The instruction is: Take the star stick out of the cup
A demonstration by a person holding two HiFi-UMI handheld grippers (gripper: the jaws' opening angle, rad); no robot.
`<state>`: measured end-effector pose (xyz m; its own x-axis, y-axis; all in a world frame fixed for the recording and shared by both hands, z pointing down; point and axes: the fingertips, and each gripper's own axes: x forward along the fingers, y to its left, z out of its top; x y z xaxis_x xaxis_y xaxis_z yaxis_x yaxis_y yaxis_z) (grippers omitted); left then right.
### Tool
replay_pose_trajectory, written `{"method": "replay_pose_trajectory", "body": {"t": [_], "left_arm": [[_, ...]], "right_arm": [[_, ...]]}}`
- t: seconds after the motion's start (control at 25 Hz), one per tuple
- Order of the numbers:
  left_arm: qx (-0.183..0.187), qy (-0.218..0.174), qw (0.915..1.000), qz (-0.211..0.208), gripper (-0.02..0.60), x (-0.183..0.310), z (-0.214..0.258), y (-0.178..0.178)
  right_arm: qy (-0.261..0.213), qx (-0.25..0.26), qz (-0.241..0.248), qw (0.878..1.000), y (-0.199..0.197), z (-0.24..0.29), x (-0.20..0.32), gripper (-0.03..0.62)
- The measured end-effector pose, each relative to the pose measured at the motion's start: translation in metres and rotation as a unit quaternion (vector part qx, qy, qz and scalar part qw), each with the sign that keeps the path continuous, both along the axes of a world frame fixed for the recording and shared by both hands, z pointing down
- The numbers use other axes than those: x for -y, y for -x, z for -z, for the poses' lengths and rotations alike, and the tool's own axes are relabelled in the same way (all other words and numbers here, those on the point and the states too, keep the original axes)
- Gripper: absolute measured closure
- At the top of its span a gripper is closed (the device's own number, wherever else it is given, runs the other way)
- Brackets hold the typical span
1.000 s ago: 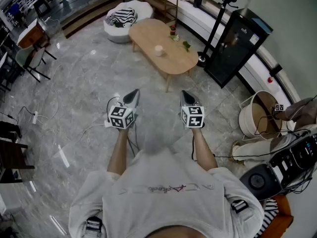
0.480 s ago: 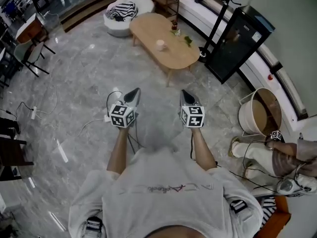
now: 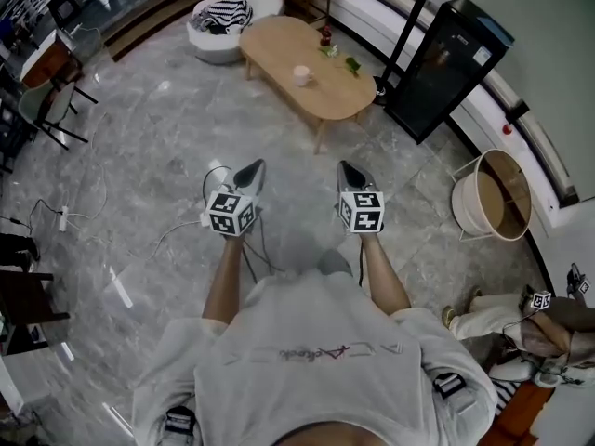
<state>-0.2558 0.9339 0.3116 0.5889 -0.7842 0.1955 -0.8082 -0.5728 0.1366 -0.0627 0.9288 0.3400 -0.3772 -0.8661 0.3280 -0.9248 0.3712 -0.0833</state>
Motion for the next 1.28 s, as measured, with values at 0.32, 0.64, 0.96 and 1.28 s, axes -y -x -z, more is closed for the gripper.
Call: {"method": "replay_pose_trajectory", "body": {"t": [0.32,0.64,0.96,1.28], "left_arm": [[0.002,-0.002,1.0,-0.006,0.581,0.027,-0.008,-0.002],[0.012,0.0,0.9999,0.002,0.581,0.102,-0.015,-0.021],[0.014,-0.005,0.9999,0.002,0.581,0.235,0.001,-0.061],[0.013,-0.003,0.9999,0.002,0.581,0.35,0.003,-0.105]], "right_arm": [[0.001,0.002,0.0,1.0,0.001,-0.01,0.025,0.591],[0.0,0.011,0.013,1.0,-0.014,-0.021,0.107,0.591],[0.002,0.013,0.019,1.0,-0.049,-0.014,0.24,0.591],[0.01,0.014,0.029,0.999,-0.086,-0.02,0.35,0.591]]}}
